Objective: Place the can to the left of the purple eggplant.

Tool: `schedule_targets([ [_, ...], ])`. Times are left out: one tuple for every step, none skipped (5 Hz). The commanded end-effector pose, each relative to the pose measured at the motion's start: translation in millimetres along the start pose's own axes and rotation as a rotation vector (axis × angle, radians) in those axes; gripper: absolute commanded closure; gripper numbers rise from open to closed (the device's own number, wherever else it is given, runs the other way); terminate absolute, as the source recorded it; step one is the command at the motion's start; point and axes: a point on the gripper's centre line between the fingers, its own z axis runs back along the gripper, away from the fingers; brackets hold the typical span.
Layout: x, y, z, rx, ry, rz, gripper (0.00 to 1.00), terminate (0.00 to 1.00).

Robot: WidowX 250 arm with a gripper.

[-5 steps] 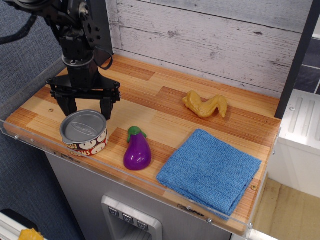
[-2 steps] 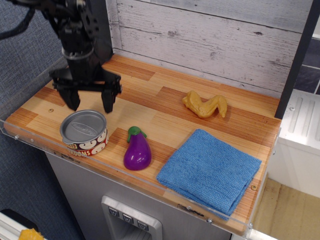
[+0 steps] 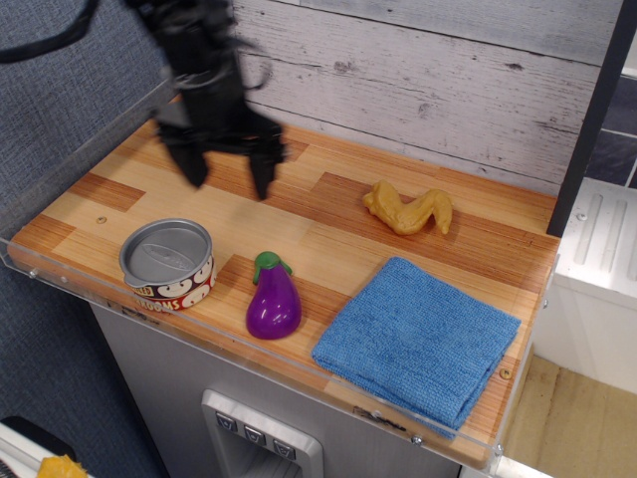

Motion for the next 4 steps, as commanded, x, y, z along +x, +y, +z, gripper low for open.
schedule_targets([
  [-7.5, -55.1, 35.3, -0.083, -0.075, -0.159, 0.0, 0.0],
  [-22.8, -81.0, 44.8, -0.065, -0.082, -0.231, 0.0, 0.0],
  [-34.2, -92.8, 55.8, -0.044, -0.043, -0.305, 0.0, 0.0],
  [-34.2, -92.8, 55.8, -0.044, -0.043, -0.305, 0.0, 0.0],
])
